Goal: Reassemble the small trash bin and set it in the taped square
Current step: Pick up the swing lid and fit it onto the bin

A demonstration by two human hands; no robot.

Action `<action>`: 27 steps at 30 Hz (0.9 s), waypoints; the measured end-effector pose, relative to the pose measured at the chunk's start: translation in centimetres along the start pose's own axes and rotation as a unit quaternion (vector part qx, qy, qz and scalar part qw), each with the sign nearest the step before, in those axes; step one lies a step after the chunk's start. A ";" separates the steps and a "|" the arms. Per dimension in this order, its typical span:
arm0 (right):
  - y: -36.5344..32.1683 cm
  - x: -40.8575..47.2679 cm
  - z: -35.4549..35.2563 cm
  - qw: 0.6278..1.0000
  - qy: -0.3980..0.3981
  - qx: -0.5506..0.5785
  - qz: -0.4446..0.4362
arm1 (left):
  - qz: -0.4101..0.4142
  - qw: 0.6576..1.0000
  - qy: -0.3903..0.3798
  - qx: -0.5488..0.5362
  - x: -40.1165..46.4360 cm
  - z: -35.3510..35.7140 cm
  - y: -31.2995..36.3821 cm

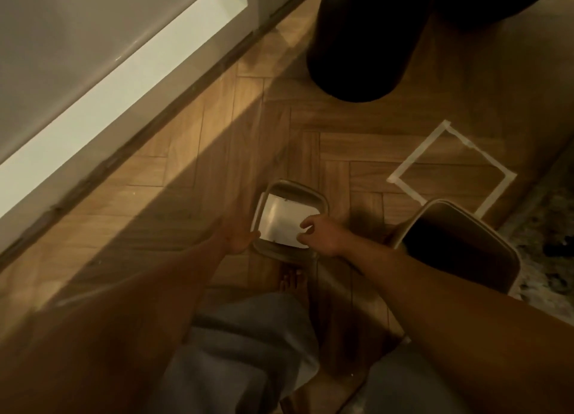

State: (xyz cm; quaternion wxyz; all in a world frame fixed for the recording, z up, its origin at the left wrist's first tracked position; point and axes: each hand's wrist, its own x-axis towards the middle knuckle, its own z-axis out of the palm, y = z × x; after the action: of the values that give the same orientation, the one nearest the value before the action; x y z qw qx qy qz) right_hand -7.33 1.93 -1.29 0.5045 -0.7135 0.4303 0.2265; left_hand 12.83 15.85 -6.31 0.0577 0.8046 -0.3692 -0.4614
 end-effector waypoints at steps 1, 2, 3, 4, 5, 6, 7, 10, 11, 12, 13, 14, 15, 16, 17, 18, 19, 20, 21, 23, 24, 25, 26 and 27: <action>-0.1 0.4 0.5 1.000 -0.007 -0.004 0.000 | 0.003 1.000 0.012 -0.003 0.1 0.3 -0.3; -0.3 0.6 0.9 1.000 -0.012 -0.009 -0.002 | 0.002 1.000 0.018 0.000 0.3 0.6 -0.4; -0.4 0.9 1.1 1.000 -0.018 -0.018 -0.005 | -0.001 1.000 0.017 0.004 0.5 0.8 -0.6; -0.6 1.1 1.4 0.999 -0.025 -0.027 -0.010 | -0.005 1.000 0.012 0.006 0.6 0.9 -0.7; -0.9 1.4 1.7 0.999 -0.033 -0.037 -0.012 | -0.009 1.000 0.004 0.006 1.0 0.9 -0.9; -1.1 1.5 1.9 0.998 -0.043 -0.047 -0.013 | -0.011 1.000 -0.003 0.004 1.2 0.9 -0.9; -1.1 1.5 2.0 0.997 -0.054 -0.058 -0.013 | -0.009 1.000 -0.009 0.004 1.2 1.0 -0.9; -1.3 1.2 2.3 0.992 -0.087 -0.094 -0.010 | 0.003 0.999 -0.033 0.023 0.8 0.2 0.0; -1.4 1.1 2.3 0.990 -0.091 -0.109 -0.012 | 0.006 0.999 -0.035 0.028 0.8 -0.1 0.4; -1.5 1.0 2.2 0.988 -0.093 -0.123 -0.015 | 0.007 0.999 -0.032 0.027 1.0 -0.6 0.9; -1.6 1.0 2.1 0.986 -0.092 -0.136 -0.018 | 0.006 0.999 -0.029 0.013 1.2 -1.0 1.4; -1.8 0.8 1.9 0.985 -0.089 -0.145 -0.022 | 0.004 1.000 -0.024 -0.003 1.3 -1.6 2.1; -2.1 0.4 1.7 0.984 -0.084 -0.154 -0.029 | 0.003 1.000 -0.021 -0.012 1.1 -2.3 2.9; -2.4 0.1 1.4 0.984 -0.078 -0.159 -0.035 | 0.004 1.000 -0.024 -0.015 0.8 -3.1 3.9; -2.7 -0.3 1.1 0.983 -0.073 -0.162 -0.040 | 0.012 0.999 -0.031 -0.014 0.6 -3.7 4.8; -3.0 -0.8 0.9 0.983 -0.068 -0.162 -0.046 | 0.023 0.999 -0.042 -0.009 0.1 -4.4 5.8; -3.2 -1.1 0.6 0.983 -0.065 -0.161 -0.054 | 0.031 0.998 -0.055 -0.007 -0.2 -5.0 6.7; -3.4 -1.4 0.4 0.983 -0.064 -0.158 -0.063 | 0.034 0.997 -0.069 -0.011 -0.6 -5.5 7.5; -3.6 -1.9 0.2 0.983 -0.061 -0.156 -0.072 | 0.033 0.996 -0.083 -0.020 -1.1 -6.1 8.4; -3.7 -3.0 0.0 0.982 -0.048 -0.159 -0.085 | 0.028 0.993 -0.110 -0.028 -2.4 -6.8 9.9; -3.8 -3.5 -0.1 0.981 -0.041 -0.164 -0.091 | 0.022 0.991 -0.124 -0.031 -2.9 -7.1 10.6; -3.8 -4.1 -0.3 0.980 -0.032 -0.168 -0.097 | 0.015 0.990 -0.136 -0.039 -3.5 -7.3 11.2; -3.8 -4.8 -0.5 0.980 -0.023 -0.167 -0.104 | 0.009 0.989 -0.141 -0.048 -4.2 -7.4 11.7; -3.9 -5.6 -0.7 0.981 -0.014 -0.159 -0.110 | 0.009 0.989 -0.137 -0.052 -4.8 -7.6 12.2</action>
State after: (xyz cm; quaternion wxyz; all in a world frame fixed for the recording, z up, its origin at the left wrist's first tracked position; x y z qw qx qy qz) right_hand -7.09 3.92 5.25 0.4121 -0.8244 0.3008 0.2452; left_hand 10.76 8.26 6.72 0.0524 0.7262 -0.3561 -0.5857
